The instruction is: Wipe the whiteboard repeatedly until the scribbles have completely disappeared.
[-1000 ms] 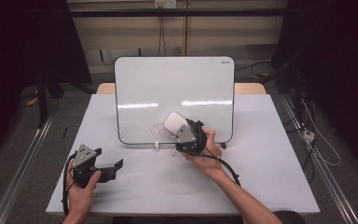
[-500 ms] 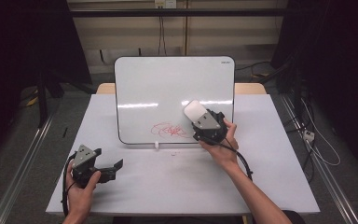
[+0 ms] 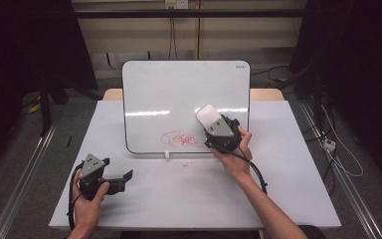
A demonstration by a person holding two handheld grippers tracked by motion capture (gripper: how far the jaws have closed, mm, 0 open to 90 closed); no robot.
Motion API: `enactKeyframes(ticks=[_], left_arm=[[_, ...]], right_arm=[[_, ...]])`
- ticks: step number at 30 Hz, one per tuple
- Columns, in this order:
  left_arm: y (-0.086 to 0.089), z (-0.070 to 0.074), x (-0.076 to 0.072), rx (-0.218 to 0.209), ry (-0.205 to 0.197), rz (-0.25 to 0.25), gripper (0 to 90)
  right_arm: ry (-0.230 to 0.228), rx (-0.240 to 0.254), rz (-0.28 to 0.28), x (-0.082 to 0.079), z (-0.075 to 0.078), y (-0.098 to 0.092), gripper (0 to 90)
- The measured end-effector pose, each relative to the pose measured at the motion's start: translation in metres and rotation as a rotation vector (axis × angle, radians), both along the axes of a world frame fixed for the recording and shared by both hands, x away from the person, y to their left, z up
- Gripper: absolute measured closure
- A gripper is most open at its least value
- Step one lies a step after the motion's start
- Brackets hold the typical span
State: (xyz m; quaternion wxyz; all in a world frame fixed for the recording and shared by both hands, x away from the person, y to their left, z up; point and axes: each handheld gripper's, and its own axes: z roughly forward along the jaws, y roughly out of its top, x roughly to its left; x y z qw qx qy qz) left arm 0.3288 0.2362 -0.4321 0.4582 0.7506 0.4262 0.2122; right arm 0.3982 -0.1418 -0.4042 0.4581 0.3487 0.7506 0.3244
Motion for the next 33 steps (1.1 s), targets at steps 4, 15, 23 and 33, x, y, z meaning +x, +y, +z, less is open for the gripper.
enactKeyframes(ticks=[4, 15, 23, 33], left_arm=[[0.0, 0.0, 0.0, -0.002, 0.001, 0.001, 5.4], [0.0, 0.0, 0.0, -0.002, 0.0, -0.001, 5.4], [-0.001, 0.0, 0.0, -0.004, 0.0, -0.003, 5.4], [0.0, 0.001, 0.0, -0.004, -0.003, -0.002, 5.4]], right_arm=[[0.001, -0.009, 0.016, -0.001, -0.003, 0.008, 31.5], [-0.004, -0.032, 0.052, -0.004, -0.009, 0.032, 31.5], [-0.01, -0.046, 0.076, -0.005, -0.013, 0.047, 31.5], [-0.011, -0.058, 0.113, -0.008, -0.019, 0.066, 31.5]])
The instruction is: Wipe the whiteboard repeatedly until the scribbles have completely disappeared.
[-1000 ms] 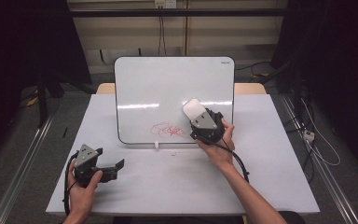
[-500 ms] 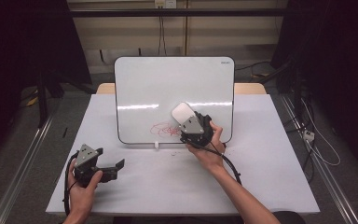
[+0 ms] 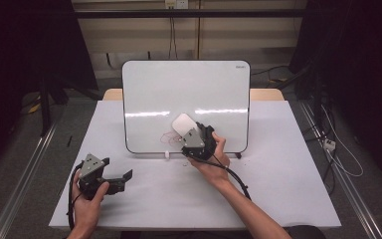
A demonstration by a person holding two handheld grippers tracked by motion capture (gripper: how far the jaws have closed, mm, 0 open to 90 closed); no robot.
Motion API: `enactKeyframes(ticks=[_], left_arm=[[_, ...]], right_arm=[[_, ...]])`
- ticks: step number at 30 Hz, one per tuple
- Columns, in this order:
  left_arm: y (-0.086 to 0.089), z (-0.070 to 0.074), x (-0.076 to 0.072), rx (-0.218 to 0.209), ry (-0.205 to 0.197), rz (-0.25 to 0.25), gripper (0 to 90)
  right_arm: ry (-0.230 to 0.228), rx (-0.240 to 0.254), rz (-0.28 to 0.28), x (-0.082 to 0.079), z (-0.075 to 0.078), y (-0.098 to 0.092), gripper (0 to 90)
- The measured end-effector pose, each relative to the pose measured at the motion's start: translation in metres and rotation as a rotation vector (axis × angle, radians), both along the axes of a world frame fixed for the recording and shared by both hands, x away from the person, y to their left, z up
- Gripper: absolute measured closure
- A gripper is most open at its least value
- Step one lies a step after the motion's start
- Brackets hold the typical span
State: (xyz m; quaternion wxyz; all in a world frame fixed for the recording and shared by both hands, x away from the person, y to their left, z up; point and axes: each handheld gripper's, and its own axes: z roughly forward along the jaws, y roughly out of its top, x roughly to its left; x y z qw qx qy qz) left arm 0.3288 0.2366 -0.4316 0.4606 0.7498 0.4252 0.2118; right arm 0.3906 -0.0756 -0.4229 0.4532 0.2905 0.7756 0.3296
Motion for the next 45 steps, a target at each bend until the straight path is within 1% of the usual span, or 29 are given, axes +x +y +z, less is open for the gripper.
enactKeyframes(ticks=[6, 9, 13, 15, 17, 18, 20, 22, 26, 29, 30, 32, 35, 45], left_arm=[[0.0, 0.0, 0.0, 0.0, -0.001, -0.001, 5.3], [0.0, 0.0, 0.0, -0.001, -0.001, -0.001, 5.3], [0.0, 0.0, 0.0, 0.0, 0.0, -0.002, 5.4], [0.0, 0.0, 0.0, -0.001, -0.003, -0.002, 5.4], [0.0, 0.0, 0.0, -0.003, -0.002, -0.001, 5.3], [0.0, 0.0, 0.0, -0.003, 0.0, -0.001, 5.3], [0.0, 0.0, 0.0, -0.003, -0.001, -0.003, 5.3], [0.0, 0.0, 0.0, -0.002, -0.001, -0.004, 5.3], [0.0, 0.0, 0.0, 0.0, 0.001, -0.003, 5.4], [0.0, 0.0, 0.0, 0.004, 0.002, -0.007, 5.4], [-0.001, 0.0, 0.0, -0.001, 0.0, -0.005, 5.4], [0.0, 0.0, 0.0, -0.002, -0.002, -0.005, 5.4], [0.002, 0.0, -0.001, -0.007, -0.001, -0.001, 5.3], [0.004, 0.001, -0.002, -0.013, -0.005, 0.007, 5.4]], right_arm=[[0.004, -0.027, 0.041, -0.002, -0.005, 0.015, 31.5], [0.001, -0.033, 0.044, -0.003, -0.006, 0.022, 31.5], [0.001, -0.032, 0.055, -0.003, -0.008, 0.026, 31.5], [-0.002, -0.046, 0.067, -0.004, -0.009, 0.029, 31.5], [0.005, -0.038, 0.066, -0.004, -0.009, 0.03, 31.5], [0.001, -0.041, 0.064, -0.004, -0.009, 0.03, 31.5], [0.002, -0.054, 0.083, -0.005, -0.01, 0.032, 31.5], [0.002, -0.059, 0.083, -0.006, -0.012, 0.035, 31.5], [0.003, -0.063, 0.086, -0.006, -0.011, 0.035, 31.4], [0.003, -0.079, 0.105, -0.006, -0.012, 0.038, 31.4], [-0.001, -0.081, 0.106, -0.006, -0.013, 0.038, 31.5], [0.003, -0.079, 0.112, -0.006, -0.012, 0.037, 31.5], [0.006, -0.089, 0.114, -0.007, -0.012, 0.036, 31.6], [0.019, -0.083, 0.087, -0.007, -0.009, 0.022, 31.6]])
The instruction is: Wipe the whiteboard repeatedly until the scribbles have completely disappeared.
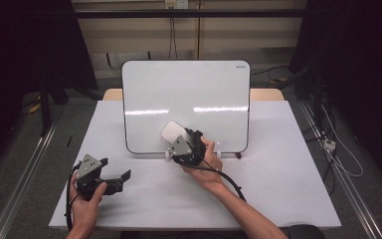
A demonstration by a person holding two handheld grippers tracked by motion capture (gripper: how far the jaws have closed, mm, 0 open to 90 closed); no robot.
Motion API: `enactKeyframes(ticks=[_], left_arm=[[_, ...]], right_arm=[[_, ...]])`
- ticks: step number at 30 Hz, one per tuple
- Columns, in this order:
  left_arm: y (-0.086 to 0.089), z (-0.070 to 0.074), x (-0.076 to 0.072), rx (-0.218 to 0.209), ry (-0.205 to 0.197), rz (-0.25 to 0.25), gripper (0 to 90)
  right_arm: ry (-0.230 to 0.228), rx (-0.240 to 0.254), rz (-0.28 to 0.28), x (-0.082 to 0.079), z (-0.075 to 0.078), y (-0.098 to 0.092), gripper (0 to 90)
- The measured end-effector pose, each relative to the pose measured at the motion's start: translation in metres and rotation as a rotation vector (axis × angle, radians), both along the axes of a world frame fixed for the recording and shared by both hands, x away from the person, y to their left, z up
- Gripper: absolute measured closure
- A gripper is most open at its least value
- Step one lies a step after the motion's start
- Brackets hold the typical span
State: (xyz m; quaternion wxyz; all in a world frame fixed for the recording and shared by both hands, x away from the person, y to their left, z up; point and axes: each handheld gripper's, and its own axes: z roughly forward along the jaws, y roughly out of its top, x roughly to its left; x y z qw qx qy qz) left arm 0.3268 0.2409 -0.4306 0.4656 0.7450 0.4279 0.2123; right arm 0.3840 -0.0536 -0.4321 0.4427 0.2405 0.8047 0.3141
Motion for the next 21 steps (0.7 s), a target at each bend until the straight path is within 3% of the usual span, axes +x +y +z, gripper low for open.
enactKeyframes(ticks=[15, 21], left_arm=[[0.0, 0.0, 0.0, 0.003, 0.002, 0.004, 5.4], [0.0, 0.0, 0.001, 0.013, 0.002, 0.002, 5.4]], right_arm=[[0.006, 0.025, -0.067, 0.0, 0.006, -0.037, 31.6], [0.008, 0.067, -0.108, 0.004, 0.012, -0.048, 31.6]])
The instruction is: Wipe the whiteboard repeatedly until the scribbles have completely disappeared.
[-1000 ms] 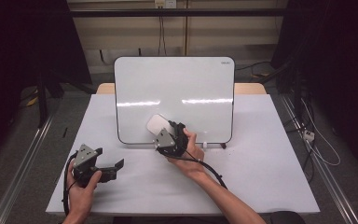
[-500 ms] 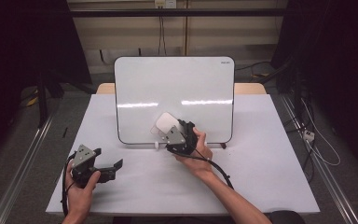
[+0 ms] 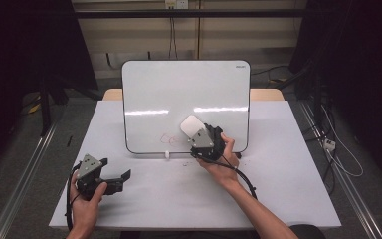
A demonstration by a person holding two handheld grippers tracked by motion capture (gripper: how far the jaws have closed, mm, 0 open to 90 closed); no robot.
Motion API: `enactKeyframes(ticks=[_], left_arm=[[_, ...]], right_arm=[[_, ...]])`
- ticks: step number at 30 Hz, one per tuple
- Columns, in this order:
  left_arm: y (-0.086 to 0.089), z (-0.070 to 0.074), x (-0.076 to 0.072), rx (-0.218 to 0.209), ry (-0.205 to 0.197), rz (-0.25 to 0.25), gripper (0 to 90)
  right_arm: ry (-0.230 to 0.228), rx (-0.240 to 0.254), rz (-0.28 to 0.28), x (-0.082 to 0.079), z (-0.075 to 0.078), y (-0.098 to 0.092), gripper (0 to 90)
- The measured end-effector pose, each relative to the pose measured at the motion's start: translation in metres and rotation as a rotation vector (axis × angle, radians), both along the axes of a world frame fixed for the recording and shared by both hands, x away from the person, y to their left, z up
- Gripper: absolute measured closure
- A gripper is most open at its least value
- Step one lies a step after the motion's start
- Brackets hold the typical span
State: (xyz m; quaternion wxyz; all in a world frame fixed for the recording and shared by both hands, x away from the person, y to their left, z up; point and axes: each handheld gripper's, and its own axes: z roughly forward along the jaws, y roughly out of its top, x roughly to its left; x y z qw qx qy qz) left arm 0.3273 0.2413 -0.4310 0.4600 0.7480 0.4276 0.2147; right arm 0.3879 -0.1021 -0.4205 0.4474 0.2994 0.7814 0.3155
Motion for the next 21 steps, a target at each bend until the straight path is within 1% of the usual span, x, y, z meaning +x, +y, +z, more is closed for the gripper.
enactKeyframes(ticks=[2, 3, 8, 9, 14, 21], left_arm=[[-0.0007, -0.0001, 0.0002, -0.004, 0.002, -0.002, 5.4], [-0.0013, -0.0003, 0.0003, -0.008, 0.001, 0.001, 5.4], [-0.0022, -0.0003, 0.0003, -0.005, 0.0, 0.0, 5.3], [-0.0019, -0.0003, 0.0006, -0.004, 0.001, -0.001, 5.4], [-0.0021, -0.0008, 0.0012, -0.002, 0.002, -0.001, 5.3], [-0.0062, -0.001, 0.0019, 0.002, 0.003, -0.013, 5.3]], right_arm=[[-0.002, 0.008, -0.009, 0.0006, 0.0005, 0.0002, 31.6], [-0.004, 0.003, -0.008, 0.0007, 0.0007, 0.0004, 31.6], [-0.008, 0.027, -0.02, 0.0033, 0.003, 0.0005, 31.5], [-0.009, 0.023, -0.019, 0.0037, 0.0035, 0.0008, 31.5], [-0.01, 0.03, -0.019, 0.0051, 0.0046, 0.0021, 31.4], [-0.021, 0.032, -0.018, 0.0075, 0.0064, 0.0074, 31.4]])
